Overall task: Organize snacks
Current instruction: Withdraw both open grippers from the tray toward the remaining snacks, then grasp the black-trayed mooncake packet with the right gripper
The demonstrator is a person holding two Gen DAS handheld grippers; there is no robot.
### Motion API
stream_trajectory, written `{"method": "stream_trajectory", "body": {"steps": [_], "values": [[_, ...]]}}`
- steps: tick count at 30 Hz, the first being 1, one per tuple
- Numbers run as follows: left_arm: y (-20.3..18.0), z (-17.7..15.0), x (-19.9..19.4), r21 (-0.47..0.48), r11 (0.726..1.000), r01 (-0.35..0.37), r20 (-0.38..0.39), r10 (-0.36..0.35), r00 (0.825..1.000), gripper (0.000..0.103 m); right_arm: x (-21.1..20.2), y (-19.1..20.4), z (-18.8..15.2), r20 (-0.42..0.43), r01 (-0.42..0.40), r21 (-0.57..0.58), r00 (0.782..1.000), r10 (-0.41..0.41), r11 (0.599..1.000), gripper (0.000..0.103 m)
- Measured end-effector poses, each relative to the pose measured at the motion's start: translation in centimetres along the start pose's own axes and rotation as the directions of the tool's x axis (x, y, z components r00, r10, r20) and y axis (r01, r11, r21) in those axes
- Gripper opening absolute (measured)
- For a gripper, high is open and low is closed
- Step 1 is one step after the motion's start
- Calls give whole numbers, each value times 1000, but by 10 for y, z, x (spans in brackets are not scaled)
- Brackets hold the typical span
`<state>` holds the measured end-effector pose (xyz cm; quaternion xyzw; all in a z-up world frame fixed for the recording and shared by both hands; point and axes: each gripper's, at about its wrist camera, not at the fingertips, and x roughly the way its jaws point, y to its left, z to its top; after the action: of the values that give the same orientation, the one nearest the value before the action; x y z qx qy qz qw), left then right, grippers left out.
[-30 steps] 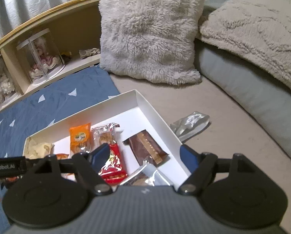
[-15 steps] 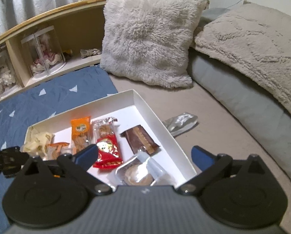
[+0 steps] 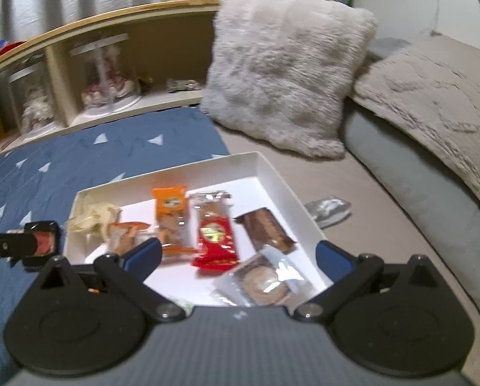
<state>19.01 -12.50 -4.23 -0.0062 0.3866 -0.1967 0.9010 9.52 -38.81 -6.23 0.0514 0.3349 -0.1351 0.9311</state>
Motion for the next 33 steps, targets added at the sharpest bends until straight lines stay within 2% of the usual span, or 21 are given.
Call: {"method": "stream_trajectory", "body": {"steps": [12, 22, 30, 33], "values": [[64, -10, -17, -34, 992, -118, -1, 118, 993, 103, 9, 58, 4, -14, -116, -62, 993, 115, 991, 103], [115, -22, -23, -107, 978, -179, 2, 180, 984, 103, 21, 108, -2, -22, -222, -90, 975, 221, 971, 103], [147, -22, -19, -220, 959, -180, 9, 187, 982, 103, 28, 153, -11, -21, -326, -126, 945, 326, 937, 103], [154, -20, -12, -292, 947, -132, 15, 143, 990, 103, 33, 168, -12, -25, -384, -129, 923, 384, 914, 103]]}}
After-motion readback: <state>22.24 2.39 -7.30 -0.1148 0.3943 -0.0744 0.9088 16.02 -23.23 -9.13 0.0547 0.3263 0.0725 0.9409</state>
